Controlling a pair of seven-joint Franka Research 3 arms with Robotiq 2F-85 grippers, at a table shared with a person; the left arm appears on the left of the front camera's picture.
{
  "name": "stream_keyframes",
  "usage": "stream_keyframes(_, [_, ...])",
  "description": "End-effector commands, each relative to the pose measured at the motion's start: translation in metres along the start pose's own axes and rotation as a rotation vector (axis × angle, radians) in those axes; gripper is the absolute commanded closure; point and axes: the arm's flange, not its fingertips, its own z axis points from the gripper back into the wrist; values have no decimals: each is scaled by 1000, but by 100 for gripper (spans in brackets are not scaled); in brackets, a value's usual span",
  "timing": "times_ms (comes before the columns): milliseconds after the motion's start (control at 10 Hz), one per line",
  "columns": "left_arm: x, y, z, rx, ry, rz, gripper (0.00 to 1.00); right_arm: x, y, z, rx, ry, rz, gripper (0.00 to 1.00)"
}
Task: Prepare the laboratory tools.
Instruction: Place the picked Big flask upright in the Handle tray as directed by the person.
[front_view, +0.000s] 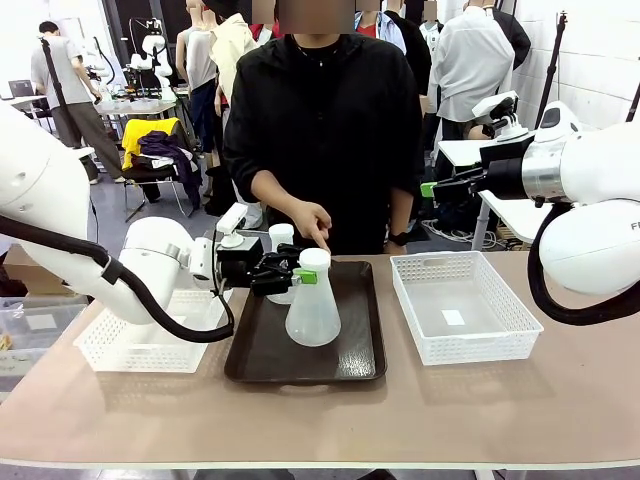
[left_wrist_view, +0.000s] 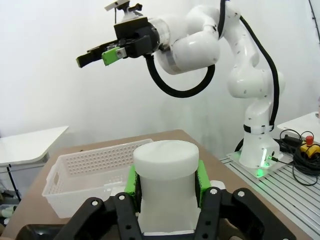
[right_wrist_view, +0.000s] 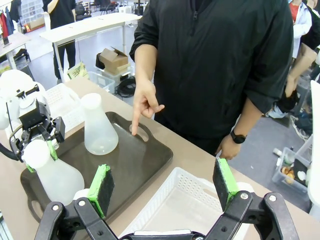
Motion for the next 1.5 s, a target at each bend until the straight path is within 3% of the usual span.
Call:
stream_keyframes(0, [-3, 6, -2, 44, -10, 3, 100, 1, 0, 0, -4, -11, 3, 0])
stream_keyframes(500, [-12, 7, -2, 55, 1, 38, 100, 1, 0, 0, -4, -11, 3, 0])
stream_keyframes(1000, [-7, 4, -1, 55, 6, 36, 4, 1, 0, 0, -4, -11, 3, 0])
stream_keyframes(1400, [2, -1, 4, 74, 33, 46, 0, 1, 0, 0, -4, -11, 3, 0])
